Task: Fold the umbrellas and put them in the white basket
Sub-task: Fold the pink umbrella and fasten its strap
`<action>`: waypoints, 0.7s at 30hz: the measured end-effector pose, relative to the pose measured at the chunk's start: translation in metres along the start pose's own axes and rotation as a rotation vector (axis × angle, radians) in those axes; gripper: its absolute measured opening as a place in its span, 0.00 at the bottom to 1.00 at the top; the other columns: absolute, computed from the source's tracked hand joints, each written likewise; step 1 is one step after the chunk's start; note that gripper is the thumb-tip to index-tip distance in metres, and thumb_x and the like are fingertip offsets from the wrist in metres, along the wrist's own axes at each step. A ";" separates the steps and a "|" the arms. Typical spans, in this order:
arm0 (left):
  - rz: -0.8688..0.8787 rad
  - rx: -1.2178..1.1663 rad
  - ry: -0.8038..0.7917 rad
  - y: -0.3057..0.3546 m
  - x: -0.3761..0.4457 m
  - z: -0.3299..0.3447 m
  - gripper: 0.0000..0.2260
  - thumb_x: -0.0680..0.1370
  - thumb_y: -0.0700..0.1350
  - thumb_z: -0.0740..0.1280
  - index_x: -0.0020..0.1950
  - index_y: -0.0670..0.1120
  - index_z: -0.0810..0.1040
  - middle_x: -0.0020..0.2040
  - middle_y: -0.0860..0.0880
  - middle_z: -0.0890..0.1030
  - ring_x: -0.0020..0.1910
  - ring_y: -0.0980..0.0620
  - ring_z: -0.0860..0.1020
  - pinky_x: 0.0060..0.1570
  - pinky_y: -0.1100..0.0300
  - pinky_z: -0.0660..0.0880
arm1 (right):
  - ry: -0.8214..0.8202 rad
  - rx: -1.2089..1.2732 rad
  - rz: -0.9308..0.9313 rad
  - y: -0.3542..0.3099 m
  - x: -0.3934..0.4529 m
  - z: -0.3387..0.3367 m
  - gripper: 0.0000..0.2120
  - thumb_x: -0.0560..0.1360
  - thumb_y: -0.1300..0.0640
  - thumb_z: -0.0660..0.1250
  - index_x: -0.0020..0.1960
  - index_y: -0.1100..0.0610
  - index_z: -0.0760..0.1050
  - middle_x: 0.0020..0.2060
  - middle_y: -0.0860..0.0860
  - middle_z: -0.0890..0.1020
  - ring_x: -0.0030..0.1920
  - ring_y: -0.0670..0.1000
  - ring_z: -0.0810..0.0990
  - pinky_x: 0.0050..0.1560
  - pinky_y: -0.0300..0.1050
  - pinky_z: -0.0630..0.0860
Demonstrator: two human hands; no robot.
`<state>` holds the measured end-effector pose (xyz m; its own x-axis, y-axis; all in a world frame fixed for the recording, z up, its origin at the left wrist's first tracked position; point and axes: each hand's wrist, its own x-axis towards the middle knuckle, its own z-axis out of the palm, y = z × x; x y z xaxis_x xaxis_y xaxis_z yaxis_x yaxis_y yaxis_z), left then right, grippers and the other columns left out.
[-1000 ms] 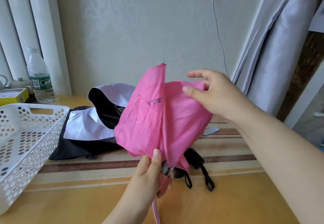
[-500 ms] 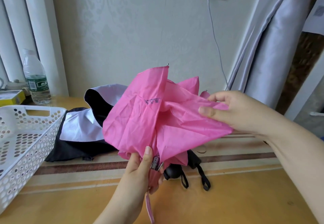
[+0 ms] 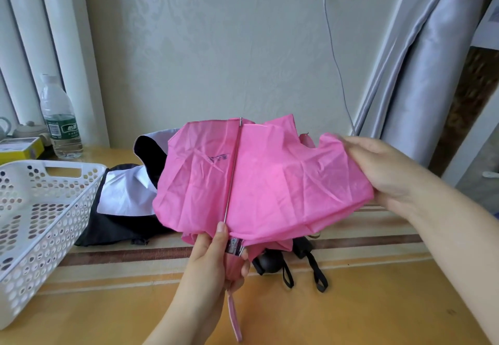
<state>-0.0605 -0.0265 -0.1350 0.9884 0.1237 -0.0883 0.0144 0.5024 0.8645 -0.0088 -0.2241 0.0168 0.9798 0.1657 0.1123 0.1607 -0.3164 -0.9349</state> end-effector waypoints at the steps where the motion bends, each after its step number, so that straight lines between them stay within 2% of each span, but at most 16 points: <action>1: 0.002 0.000 0.003 0.000 0.000 -0.001 0.12 0.82 0.49 0.58 0.43 0.45 0.61 0.29 0.42 0.74 0.24 0.48 0.69 0.24 0.61 0.57 | -0.119 0.012 0.036 -0.001 -0.003 -0.003 0.20 0.69 0.37 0.64 0.46 0.53 0.82 0.42 0.52 0.86 0.40 0.50 0.84 0.42 0.42 0.80; 3: 0.010 0.007 0.003 0.001 0.001 -0.002 0.12 0.81 0.50 0.58 0.43 0.45 0.61 0.29 0.43 0.74 0.24 0.48 0.68 0.26 0.60 0.57 | -0.395 -0.106 0.072 -0.002 -0.008 -0.013 0.34 0.57 0.28 0.69 0.53 0.52 0.81 0.48 0.51 0.86 0.49 0.50 0.85 0.49 0.41 0.81; 4: 0.011 0.010 -0.003 0.001 0.002 -0.002 0.12 0.81 0.50 0.59 0.43 0.45 0.61 0.29 0.43 0.74 0.25 0.48 0.68 0.26 0.60 0.56 | -0.482 -0.173 0.063 -0.001 -0.009 -0.016 0.37 0.53 0.29 0.73 0.55 0.50 0.80 0.50 0.50 0.85 0.51 0.50 0.84 0.51 0.39 0.80; 5: 0.012 0.007 -0.014 0.002 0.001 -0.001 0.12 0.81 0.50 0.59 0.43 0.45 0.62 0.29 0.43 0.74 0.25 0.48 0.68 0.27 0.60 0.56 | -0.529 -0.215 0.042 -0.001 -0.010 -0.018 0.35 0.52 0.33 0.76 0.55 0.47 0.80 0.51 0.49 0.85 0.53 0.49 0.83 0.52 0.38 0.79; 8: 0.005 -0.035 -0.062 0.003 0.000 -0.001 0.12 0.79 0.53 0.59 0.48 0.45 0.65 0.30 0.44 0.73 0.25 0.49 0.68 0.25 0.60 0.57 | -0.533 -0.292 -0.035 -0.004 -0.012 -0.016 0.24 0.64 0.48 0.75 0.59 0.48 0.78 0.54 0.47 0.84 0.56 0.48 0.82 0.56 0.38 0.77; 10: -0.017 -0.082 -0.102 0.004 0.000 -0.001 0.16 0.79 0.56 0.58 0.53 0.44 0.66 0.31 0.44 0.73 0.24 0.50 0.69 0.22 0.61 0.59 | -0.523 -0.320 -0.075 -0.006 -0.013 -0.012 0.23 0.67 0.53 0.71 0.62 0.49 0.75 0.54 0.44 0.83 0.57 0.45 0.81 0.57 0.38 0.77; 14: -0.035 -0.183 -0.139 0.006 -0.001 -0.001 0.12 0.78 0.51 0.60 0.55 0.45 0.65 0.31 0.44 0.73 0.24 0.51 0.69 0.19 0.63 0.61 | -0.595 -0.421 -0.074 -0.010 -0.017 -0.007 0.22 0.69 0.50 0.68 0.63 0.49 0.73 0.56 0.42 0.82 0.58 0.42 0.80 0.60 0.35 0.74; 16: -0.039 -0.213 -0.134 0.008 -0.001 -0.002 0.10 0.78 0.48 0.61 0.54 0.45 0.65 0.31 0.43 0.73 0.23 0.51 0.70 0.18 0.64 0.61 | -0.646 -0.474 -0.012 -0.007 -0.019 -0.003 0.22 0.70 0.47 0.65 0.62 0.52 0.75 0.54 0.42 0.83 0.56 0.41 0.80 0.58 0.33 0.74; 19: -0.045 -0.210 -0.140 0.010 0.000 -0.005 0.08 0.75 0.47 0.63 0.47 0.44 0.67 0.29 0.44 0.71 0.21 0.52 0.68 0.18 0.64 0.61 | -0.664 -0.459 0.110 -0.008 -0.020 -0.006 0.29 0.68 0.43 0.61 0.57 0.66 0.76 0.47 0.50 0.82 0.50 0.47 0.81 0.57 0.39 0.77; 21: -0.025 -0.223 -0.147 0.011 0.000 -0.007 0.07 0.74 0.46 0.63 0.44 0.43 0.69 0.29 0.44 0.70 0.21 0.52 0.68 0.17 0.65 0.61 | -0.615 -0.400 0.144 -0.011 -0.022 -0.017 0.27 0.67 0.43 0.62 0.54 0.63 0.77 0.44 0.48 0.84 0.48 0.47 0.83 0.51 0.38 0.79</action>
<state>-0.0610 -0.0150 -0.1286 0.9997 -0.0087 -0.0219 0.0220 0.6816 0.7314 -0.0304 -0.2398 0.0302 0.7696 0.5525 -0.3201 0.1824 -0.6707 -0.7190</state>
